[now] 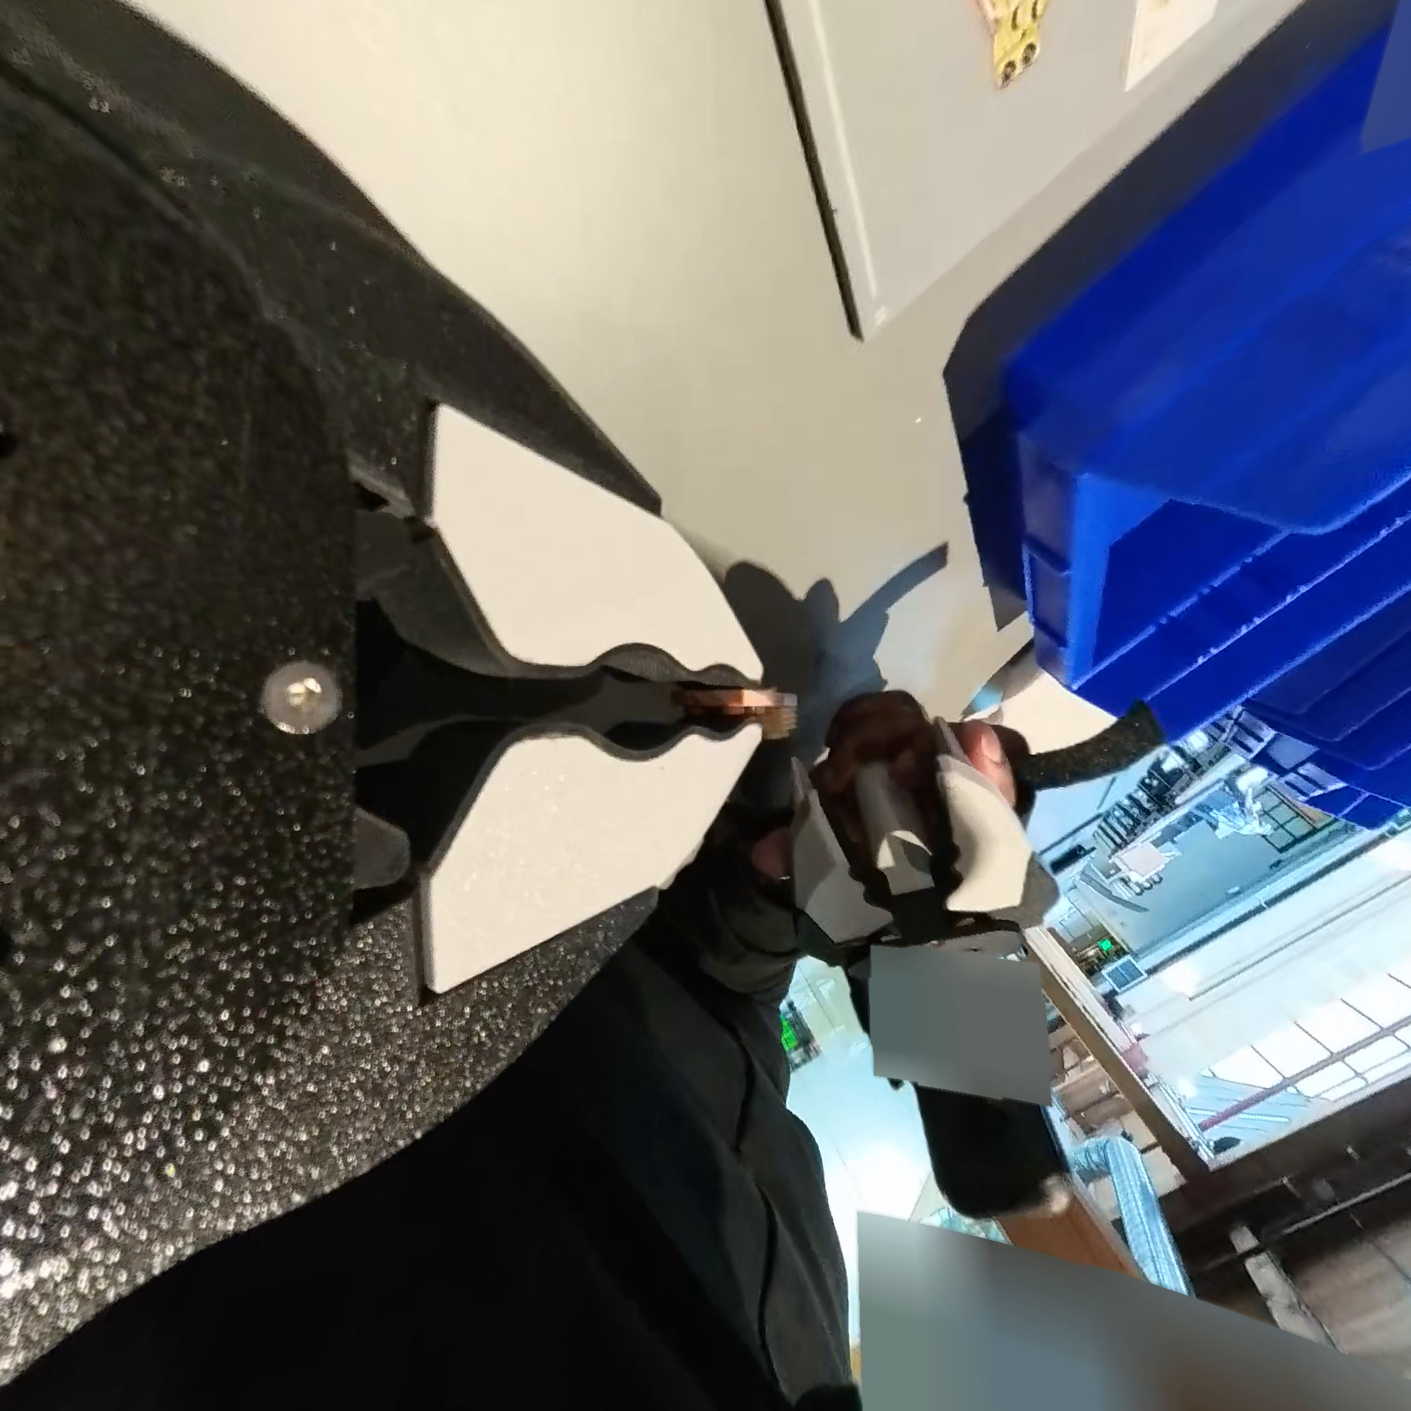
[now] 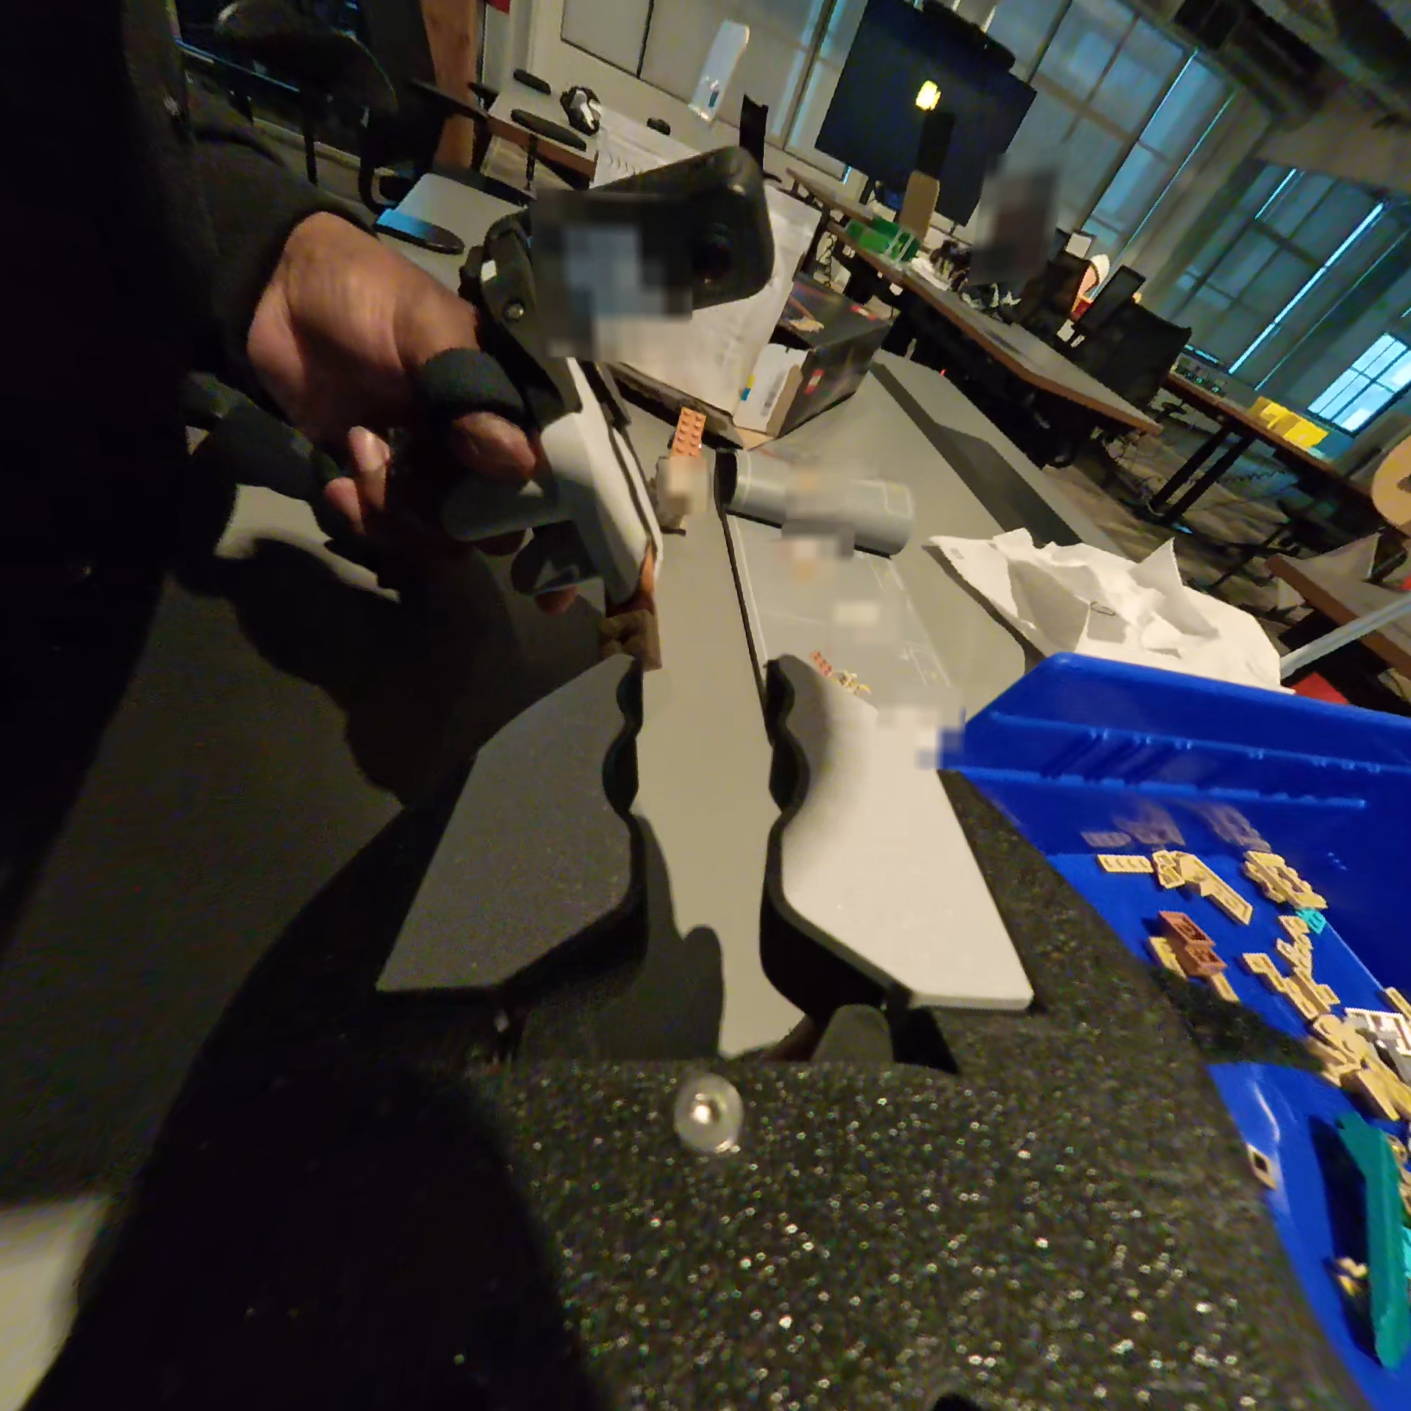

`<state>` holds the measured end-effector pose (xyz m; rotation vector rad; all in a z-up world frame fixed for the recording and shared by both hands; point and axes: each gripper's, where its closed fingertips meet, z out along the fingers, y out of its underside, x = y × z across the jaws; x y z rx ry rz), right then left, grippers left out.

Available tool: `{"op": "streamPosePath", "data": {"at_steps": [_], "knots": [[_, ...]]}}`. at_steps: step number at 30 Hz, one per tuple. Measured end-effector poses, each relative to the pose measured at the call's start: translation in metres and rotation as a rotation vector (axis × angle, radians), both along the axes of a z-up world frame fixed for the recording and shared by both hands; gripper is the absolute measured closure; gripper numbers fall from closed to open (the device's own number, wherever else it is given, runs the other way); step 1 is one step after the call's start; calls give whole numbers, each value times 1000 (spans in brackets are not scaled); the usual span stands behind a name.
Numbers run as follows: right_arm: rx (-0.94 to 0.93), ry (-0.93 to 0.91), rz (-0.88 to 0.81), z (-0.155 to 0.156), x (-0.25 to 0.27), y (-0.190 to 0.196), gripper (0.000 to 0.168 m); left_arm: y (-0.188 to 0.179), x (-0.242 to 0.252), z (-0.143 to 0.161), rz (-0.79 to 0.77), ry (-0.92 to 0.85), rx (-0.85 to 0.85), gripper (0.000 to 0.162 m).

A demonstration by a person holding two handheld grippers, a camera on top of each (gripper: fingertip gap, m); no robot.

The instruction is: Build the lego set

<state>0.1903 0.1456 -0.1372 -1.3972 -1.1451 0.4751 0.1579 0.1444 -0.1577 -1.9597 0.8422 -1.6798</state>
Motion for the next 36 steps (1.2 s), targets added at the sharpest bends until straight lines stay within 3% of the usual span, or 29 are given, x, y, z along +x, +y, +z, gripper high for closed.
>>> {"op": "streamPosePath", "data": {"at_steps": [9, 17, 22, 25, 27, 32, 36], "knots": [[-47, -78, 20, -18, -10, 0, 136, 6, -1, -13, 53, 84, -137, 158], [-67, -142, 89, -29, -37, -8, 134, -7, -2, -8, 48, 7, -290, 157], [-67, -157, 110, -31, -44, -11, 152, -11, -6, -7, 52, -17, -318, 157], [-76, -180, 120, -32, -48, -13, 152, -13, -10, -9, 54, -26, -336, 157], [-111, -200, 133, -36, -49, -16, 152, -17, -13, -12, 38, -5, -325, 153], [-312, -314, 147, -62, -52, -20, 152, -17, -31, -20, 44, 129, -131, 120], [-379, -381, 157, -72, -57, -23, 151, -15, -46, -13, 41, 140, 69, 115]]}}
